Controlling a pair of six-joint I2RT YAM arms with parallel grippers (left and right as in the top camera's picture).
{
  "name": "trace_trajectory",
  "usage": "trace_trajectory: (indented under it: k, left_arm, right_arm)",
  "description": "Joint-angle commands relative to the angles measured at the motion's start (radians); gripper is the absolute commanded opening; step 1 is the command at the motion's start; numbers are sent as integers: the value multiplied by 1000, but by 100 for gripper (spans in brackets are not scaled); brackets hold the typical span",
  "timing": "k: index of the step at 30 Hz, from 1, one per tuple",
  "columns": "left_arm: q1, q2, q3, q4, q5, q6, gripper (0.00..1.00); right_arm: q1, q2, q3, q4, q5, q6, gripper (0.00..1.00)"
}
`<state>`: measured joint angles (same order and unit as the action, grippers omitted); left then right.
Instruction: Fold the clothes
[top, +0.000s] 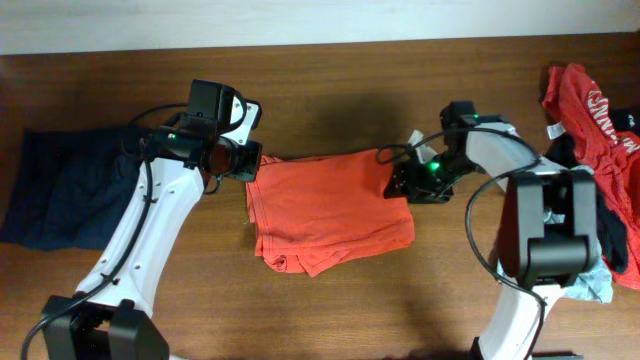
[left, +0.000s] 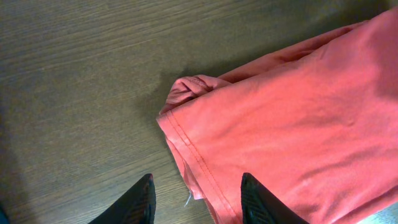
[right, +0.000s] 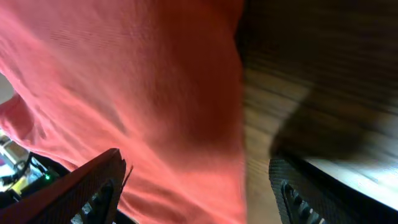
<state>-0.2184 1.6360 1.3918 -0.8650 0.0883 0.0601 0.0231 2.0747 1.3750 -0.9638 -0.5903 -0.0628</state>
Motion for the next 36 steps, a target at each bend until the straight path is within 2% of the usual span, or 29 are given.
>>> trace_trajectory:
  k: [1, 4, 7, 11, 15, 17, 18, 23, 25, 30, 36]
  left_arm:
    - [6, -26, 12, -2, -7, -7, 45]
    - [6, -26, 12, -5, -7, -6, 44]
    - [6, -26, 12, -5, -7, -6, 45]
    - [6, -26, 12, -12, -7, -6, 45]
    - [6, -26, 12, -14, -8, -6, 44]
    - [6, -27, 12, -14, -20, -6, 44]
    - [6, -27, 12, -15, -27, -6, 44]
    - [6, -50, 12, -14, -45, -6, 49]
    - [6, -57, 12, -11, -52, -6, 50]
    - [7, -69, 12, -11, -60, -6, 51]
    - [10, -69, 12, -11, -60, -6, 52]
  right_arm:
    - [43, 47, -6, 0, -66, -20, 75]
    - [72, 54, -6, 11, -158, -61, 70]
    - [92, 52, -6, 31, -160, -50, 64]
    - [80, 51, -2, 34, -57, 39, 40]
    - [64, 35, 1, 27, -28, 46, 22]
    - [49, 5, 15, 1, 74, 79, 15]
    - [45, -2, 21, -9, 104, 92, 13]
    - [2, -80, 222, -233, 500, 183, 4]
    - [1, -95, 328, -325, 585, 185, 4]
    - [29, -97, 549, -500, 615, 185, 4]
    - [113, -95, 587, -554, 676, 212, 4]
